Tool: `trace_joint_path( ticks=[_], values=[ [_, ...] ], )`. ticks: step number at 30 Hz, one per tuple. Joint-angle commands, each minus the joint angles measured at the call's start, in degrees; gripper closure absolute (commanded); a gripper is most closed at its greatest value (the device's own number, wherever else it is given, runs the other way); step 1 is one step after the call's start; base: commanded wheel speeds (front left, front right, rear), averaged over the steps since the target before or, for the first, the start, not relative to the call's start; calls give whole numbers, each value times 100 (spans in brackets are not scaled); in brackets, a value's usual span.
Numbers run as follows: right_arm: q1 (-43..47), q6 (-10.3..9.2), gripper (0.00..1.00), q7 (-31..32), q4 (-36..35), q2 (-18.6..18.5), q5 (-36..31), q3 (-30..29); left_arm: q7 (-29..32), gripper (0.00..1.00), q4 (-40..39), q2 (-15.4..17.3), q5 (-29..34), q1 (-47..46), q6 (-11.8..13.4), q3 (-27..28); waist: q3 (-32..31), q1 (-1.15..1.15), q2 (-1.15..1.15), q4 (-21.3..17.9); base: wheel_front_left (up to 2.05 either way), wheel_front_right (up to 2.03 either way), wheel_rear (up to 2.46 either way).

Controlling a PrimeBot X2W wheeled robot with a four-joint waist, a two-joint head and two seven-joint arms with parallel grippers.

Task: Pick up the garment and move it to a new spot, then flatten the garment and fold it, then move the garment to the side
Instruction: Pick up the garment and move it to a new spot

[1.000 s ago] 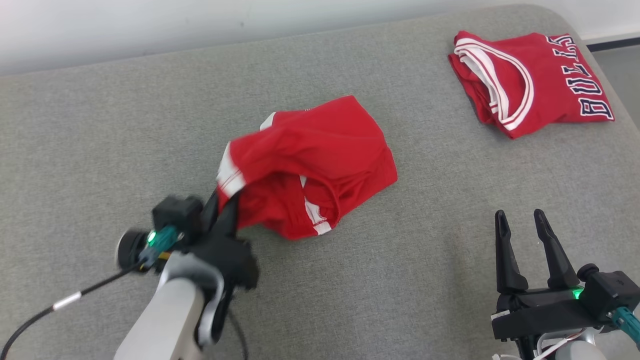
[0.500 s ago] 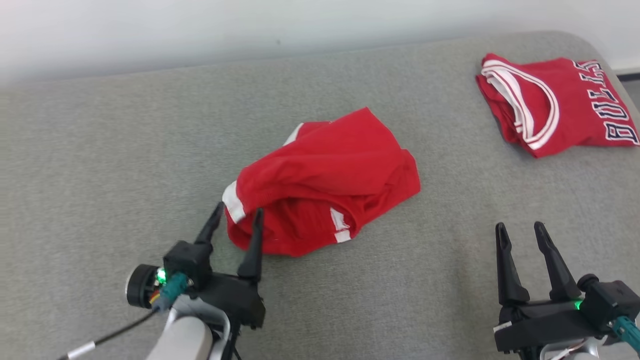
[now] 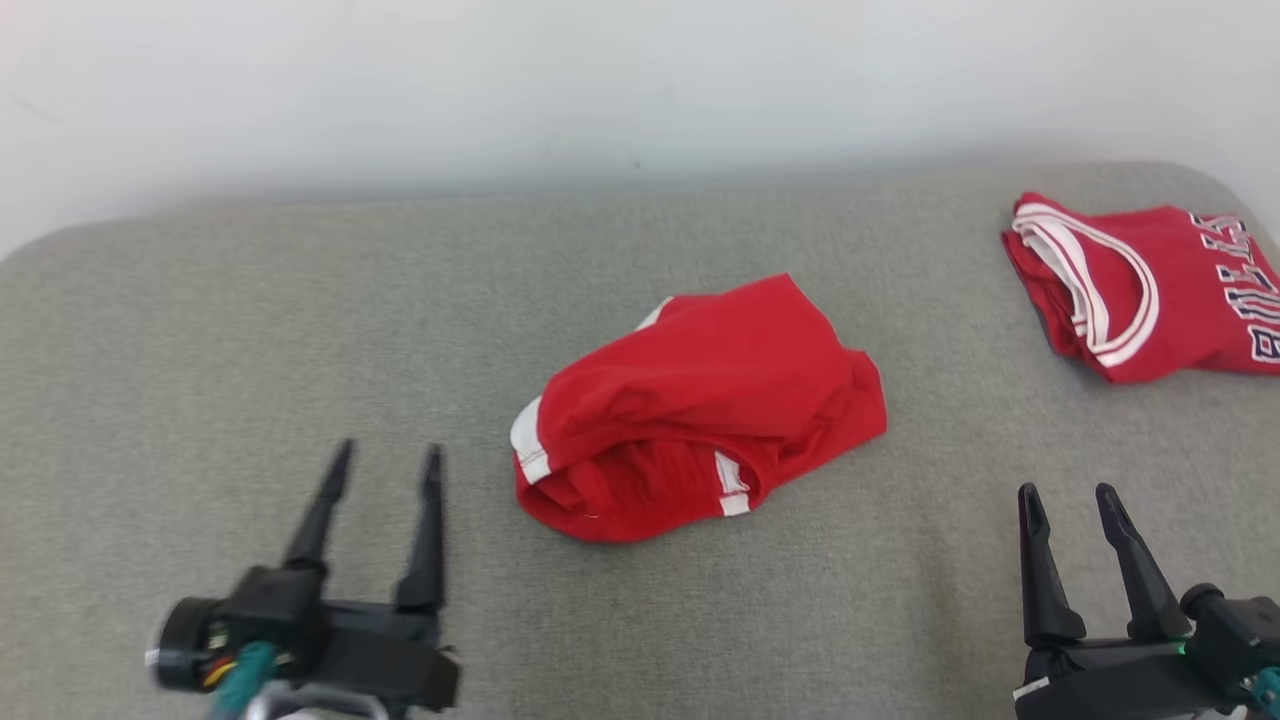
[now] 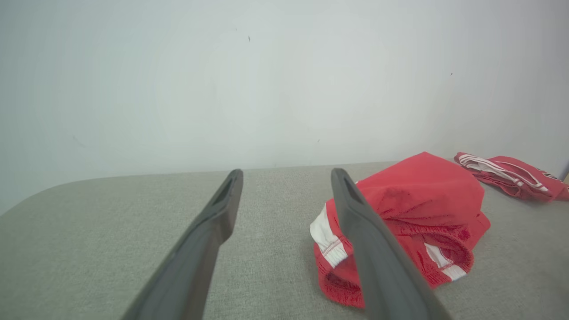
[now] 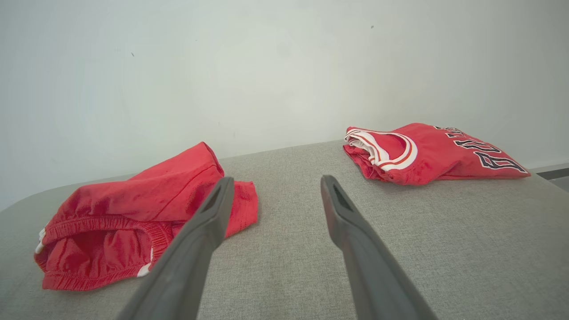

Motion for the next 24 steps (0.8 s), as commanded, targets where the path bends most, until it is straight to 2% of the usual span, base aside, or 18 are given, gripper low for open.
trace_joint_path(
  ticks=[1,7,11,17,24],
  values=[
    [78,-16,0,19,-24,-27,-51,-23,-22,0,-101,51,50,143,41,101,-204,1,0,184,0,0,0],
    [225,-16,0,90,-140,18,-80,-49,-21,0,-612,328,96,652,275,725,-409,1,0,326,0,0,0],
    [313,-16,0,123,-203,26,-66,-83,-21,0,-925,470,159,1044,267,1069,-485,1,0,378,0,0,0],
    [394,-16,0,129,-290,32,16,-49,-22,0,-1194,435,232,1547,81,1348,-540,1,0,400,0,0,0],
    [476,-16,0,39,-300,58,82,108,-23,0,-1091,65,294,1795,-232,1547,-560,1,0,350,0,0,0]
  ],
)
